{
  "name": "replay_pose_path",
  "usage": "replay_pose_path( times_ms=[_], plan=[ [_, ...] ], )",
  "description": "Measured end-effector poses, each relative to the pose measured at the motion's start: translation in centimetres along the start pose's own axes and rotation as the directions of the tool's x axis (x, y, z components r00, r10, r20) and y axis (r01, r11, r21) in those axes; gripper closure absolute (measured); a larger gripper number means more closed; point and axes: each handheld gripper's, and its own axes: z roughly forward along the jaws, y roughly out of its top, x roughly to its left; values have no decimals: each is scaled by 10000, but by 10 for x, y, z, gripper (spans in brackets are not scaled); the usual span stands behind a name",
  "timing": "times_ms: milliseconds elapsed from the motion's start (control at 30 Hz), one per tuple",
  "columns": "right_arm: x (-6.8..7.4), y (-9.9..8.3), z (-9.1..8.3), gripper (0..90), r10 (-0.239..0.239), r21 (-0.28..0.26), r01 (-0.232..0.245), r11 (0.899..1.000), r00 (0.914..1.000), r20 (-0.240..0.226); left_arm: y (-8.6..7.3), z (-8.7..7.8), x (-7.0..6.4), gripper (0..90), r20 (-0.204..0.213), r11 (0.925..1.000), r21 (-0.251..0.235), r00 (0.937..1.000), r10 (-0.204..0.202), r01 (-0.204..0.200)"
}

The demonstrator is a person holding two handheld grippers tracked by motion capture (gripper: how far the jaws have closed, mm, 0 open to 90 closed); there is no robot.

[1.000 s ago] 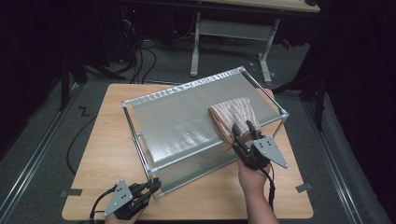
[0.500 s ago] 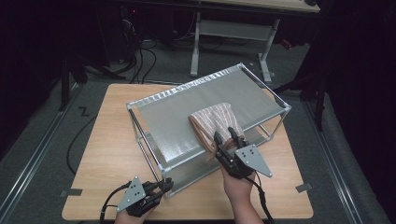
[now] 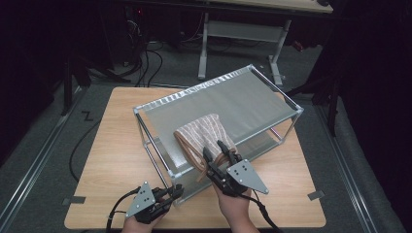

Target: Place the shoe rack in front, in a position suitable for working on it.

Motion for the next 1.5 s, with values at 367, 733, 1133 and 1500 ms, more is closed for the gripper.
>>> replay_pose_path(
  times_ms=[367, 733, 1133, 1500],
  plan=[
    [28, 2, 0, 512, -154, 22, 157, 9999, 9956, -921, 1, 3, 2, 803, -19, 10000, 21, 10000, -2, 2],
    [34, 4, 1, 496, -277, 111, 293, 9995, 9922, -1212, 1, 4, 5, 803, -85, 10000, 24, 10000, 19, -19],
    [24, 13, -2, 286, 32, 238, -11, 9997, 9962, -867, 0, 3, 9, 802, -200, 9999, -59, 9997, -153, 152],
    [23, 18, 11, 248, -245, 1208, 384, 9919, 9931, -1145, 1, 2, 9, 802, -234, 9999, -30, 9996, -141, 141]
  ],
)
